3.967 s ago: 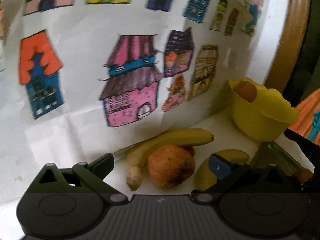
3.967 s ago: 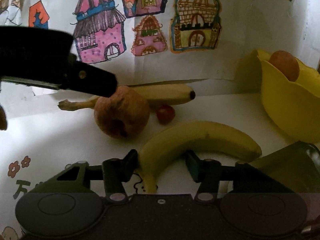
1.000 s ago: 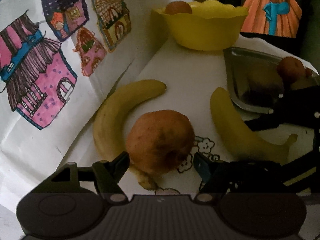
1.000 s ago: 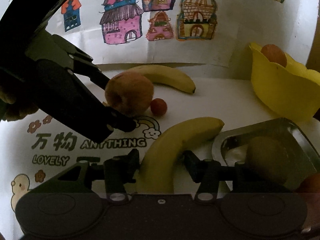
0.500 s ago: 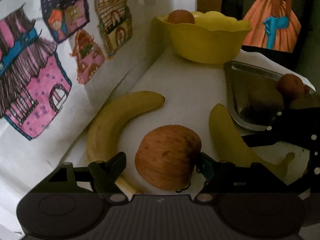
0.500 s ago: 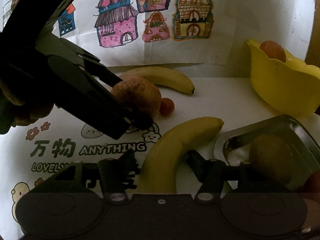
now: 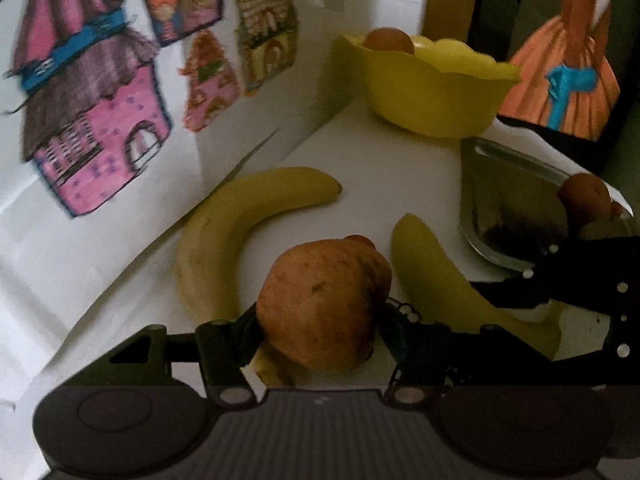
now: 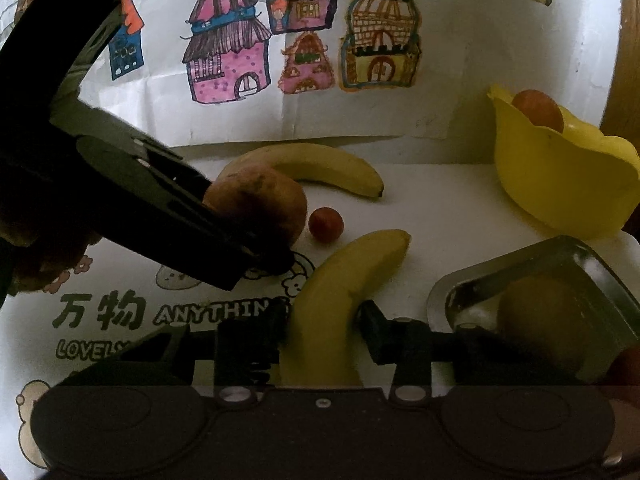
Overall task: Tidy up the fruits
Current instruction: 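Grasp the yellow banana with the right tool while the left tool grasps the red apple, then carry the banana with the right tool while the left tool carries the apple to the metal tray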
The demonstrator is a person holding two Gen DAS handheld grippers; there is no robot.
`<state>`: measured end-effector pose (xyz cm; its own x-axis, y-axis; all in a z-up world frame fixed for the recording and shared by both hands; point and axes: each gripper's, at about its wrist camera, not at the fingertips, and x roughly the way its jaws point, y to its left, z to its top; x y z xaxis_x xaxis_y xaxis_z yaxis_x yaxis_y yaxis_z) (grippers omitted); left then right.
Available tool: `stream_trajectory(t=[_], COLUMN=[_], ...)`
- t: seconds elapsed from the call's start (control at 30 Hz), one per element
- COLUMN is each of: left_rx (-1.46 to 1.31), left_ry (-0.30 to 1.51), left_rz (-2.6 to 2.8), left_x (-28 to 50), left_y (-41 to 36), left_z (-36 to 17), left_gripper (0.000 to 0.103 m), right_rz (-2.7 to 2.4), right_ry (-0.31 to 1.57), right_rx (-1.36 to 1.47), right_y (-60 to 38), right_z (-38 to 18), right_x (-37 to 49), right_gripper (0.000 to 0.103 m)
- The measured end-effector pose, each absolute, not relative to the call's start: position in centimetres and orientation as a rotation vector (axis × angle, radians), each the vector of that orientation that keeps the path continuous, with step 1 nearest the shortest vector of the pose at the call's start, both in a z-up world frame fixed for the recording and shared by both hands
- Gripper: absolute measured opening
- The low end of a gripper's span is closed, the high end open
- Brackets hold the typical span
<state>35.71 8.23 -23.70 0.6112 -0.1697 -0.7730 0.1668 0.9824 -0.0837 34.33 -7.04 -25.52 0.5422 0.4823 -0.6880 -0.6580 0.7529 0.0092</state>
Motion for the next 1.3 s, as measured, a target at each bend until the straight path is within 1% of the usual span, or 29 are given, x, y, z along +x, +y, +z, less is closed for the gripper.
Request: stream_trajectory(t=[0.07,0.2,0.33,0.4,0.63,0.77,0.9,0.97,1.3], left_rx=[-0.022,-0.047,-0.084,-0.11,-0.188,-0.195,-0.196,-0.195,-0.217], left_ry=[0.878,0.876,0.851,0.844,0.822,0.818,0.827,0.837,0.844], left_rz=[-0.183,-0.175,-0.163,-0.154,-0.104,-0.062,-0.006,0.012,0.016], left_x=[35.1,34.6,34.2,34.3,35.4,36.7,38.0,38.4,37.0], left_y=[8.3,8.3,8.3,8.4,9.0,8.4,7.9,7.9,8.1], left_z=[-23.4,-23.1,-22.7,-22.7,-22.6,-22.7,-22.9,-23.0,-22.4], left_gripper=[0.065,0.064,0.058,0.057,0.059,0.066,0.064,0.06,0.059], right_rz=[0.682,0.678,0.664,0.66,0.655,0.668,0.68,0.684,0.694], right_ry=[0.72,0.727,0.739,0.741,0.744,0.742,0.742,0.741,0.74], right_rx=[-0.264,-0.249,-0.234,-0.234,-0.225,-0.215,-0.217,-0.218,-0.196], right_y=[-7.0,-7.3,-7.9,-8.3,-9.2,-9.5,-9.7,-9.6,-9.9], right_z=[-25.4,-25.3,-25.1,-25.1,-25.2,-25.2,-25.2,-25.2,-25.1], right_x=[33.9,33.3,32.9,32.5,31.8,31.8,32.0,32.0,32.2], right_gripper=[0.037,0.037,0.037,0.037,0.037,0.037,0.037,0.037,0.037])
